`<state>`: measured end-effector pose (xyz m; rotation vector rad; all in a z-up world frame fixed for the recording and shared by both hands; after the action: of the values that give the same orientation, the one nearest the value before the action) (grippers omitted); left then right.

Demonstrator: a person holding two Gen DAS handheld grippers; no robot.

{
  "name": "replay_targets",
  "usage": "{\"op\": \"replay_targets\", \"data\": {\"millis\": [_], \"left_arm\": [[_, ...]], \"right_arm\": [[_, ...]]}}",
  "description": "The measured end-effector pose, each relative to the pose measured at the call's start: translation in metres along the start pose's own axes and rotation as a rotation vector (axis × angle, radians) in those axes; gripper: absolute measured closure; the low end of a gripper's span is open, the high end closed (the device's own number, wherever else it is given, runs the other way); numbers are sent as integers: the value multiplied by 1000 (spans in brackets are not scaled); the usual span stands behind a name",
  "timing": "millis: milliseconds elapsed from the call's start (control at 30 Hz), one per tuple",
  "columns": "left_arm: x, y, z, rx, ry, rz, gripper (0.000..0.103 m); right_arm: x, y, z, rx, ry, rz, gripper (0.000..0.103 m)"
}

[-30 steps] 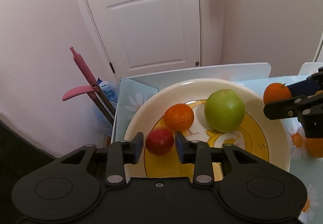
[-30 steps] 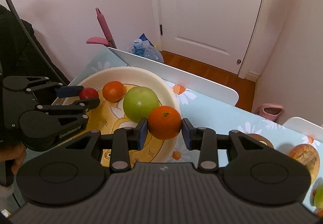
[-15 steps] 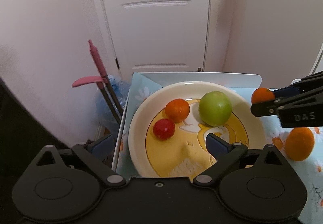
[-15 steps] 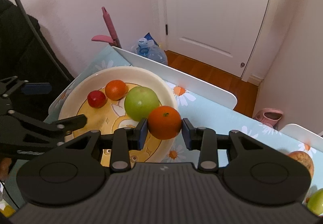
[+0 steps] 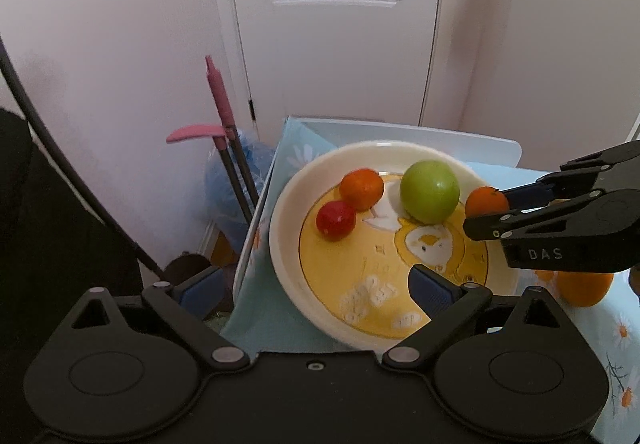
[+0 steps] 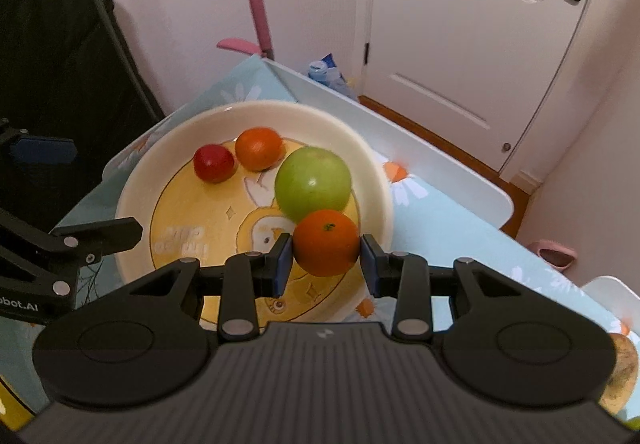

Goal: Organize fruits
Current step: 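Carry tomato and tangerine over the cream bowl and release both into it, then move both tools back over the remaining fruits on the table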

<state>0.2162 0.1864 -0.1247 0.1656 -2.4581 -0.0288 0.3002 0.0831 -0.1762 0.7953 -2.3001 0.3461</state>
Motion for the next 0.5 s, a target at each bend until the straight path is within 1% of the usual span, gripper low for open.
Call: {"op": "replay_targets", "data": {"millis": [100, 133, 167, 200, 267, 300, 333, 400, 500], "left_arm": [[3, 0, 3, 0, -2, 4, 3], [4, -1, 3, -4, -4, 1, 3], [5, -1, 4, -9, -5, -4, 3], [6, -1, 4, -12, -5, -7, 3], [8, -1, 5, -10, -5, -8, 3], [9, -1, 5, -7, -5, -5, 3], [11, -2, 4, -4, -7, -3, 3], [15, -3, 3, -7, -14, -3, 3], [21, -5, 1, -12, -24, -10, 3]], "right_arm": [[0, 3, 2, 1, -1, -12, 51], [1, 3, 2, 0, -5, -12, 48], [2, 3, 1, -4, -12, -10, 39], [3, 3, 0, -10, -18, -7, 33], [9, 1, -3, -22, -39, 4, 8], [13, 0, -4, -29, -54, 14, 3], [18, -1, -6, -34, -68, 19, 0], [27, -2, -8, -48, -92, 32, 0], [39, -2, -9, -63, -103, 45, 0]]}}
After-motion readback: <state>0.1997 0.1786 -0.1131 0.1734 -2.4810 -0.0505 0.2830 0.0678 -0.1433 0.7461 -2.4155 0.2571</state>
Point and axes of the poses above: each gripper's, at about its wrist camera, not at the fingertips, and x roughly against the way its jaws point, y to its left, z to its underside, the point moved 7 cm from there along -x, roughly the way its jaws point, and after that the axes turned 11 degrees about -y, right-handed, at the moved point
